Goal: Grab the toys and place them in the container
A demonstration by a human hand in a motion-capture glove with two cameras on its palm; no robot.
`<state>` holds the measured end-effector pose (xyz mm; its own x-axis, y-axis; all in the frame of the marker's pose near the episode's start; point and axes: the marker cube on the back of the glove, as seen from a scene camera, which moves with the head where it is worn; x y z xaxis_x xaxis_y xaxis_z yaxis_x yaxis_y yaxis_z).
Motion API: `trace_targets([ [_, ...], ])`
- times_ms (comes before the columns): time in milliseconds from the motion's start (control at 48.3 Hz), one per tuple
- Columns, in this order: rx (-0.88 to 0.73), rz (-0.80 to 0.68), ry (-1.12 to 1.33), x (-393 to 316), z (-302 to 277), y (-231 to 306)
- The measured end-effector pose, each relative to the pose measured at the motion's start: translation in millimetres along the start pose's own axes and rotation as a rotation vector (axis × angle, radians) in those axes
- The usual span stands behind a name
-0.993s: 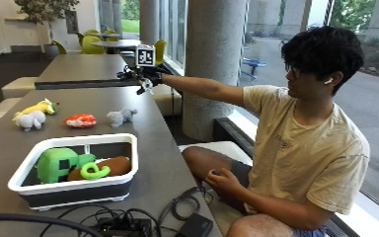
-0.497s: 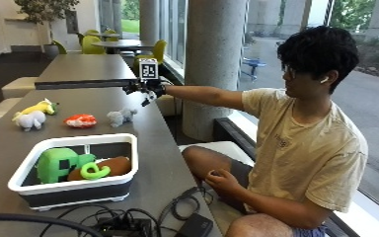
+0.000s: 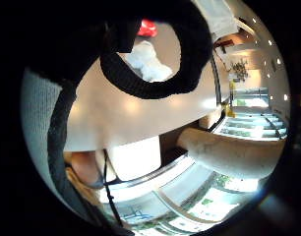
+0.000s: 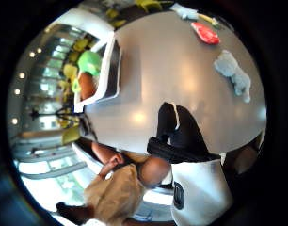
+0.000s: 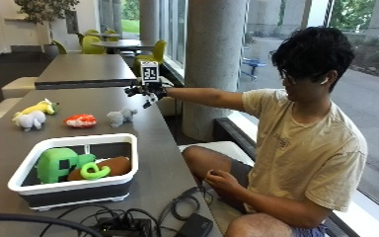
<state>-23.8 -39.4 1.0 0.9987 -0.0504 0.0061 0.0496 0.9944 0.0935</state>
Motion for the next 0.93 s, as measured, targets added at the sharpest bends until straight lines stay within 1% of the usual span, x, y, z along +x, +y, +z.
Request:
trace_targets([
  [166,-0.007,0.067,0.008,1.8,1.6,2.1],
  [414,-0.002,0.046,-0.001,1.4,2.5,1.1],
  [559,-0.001,0.007,-0.048,-2.2,4.5,0.4],
  [662,-0.007,0.021,-0.045,-0.6,5.7,1.6],
  [807,-0.019,0.079,0.005,7.2,4.9,5.1],
  [931,-0.015,0.038,0.003,8.5,5.3,3.6],
])
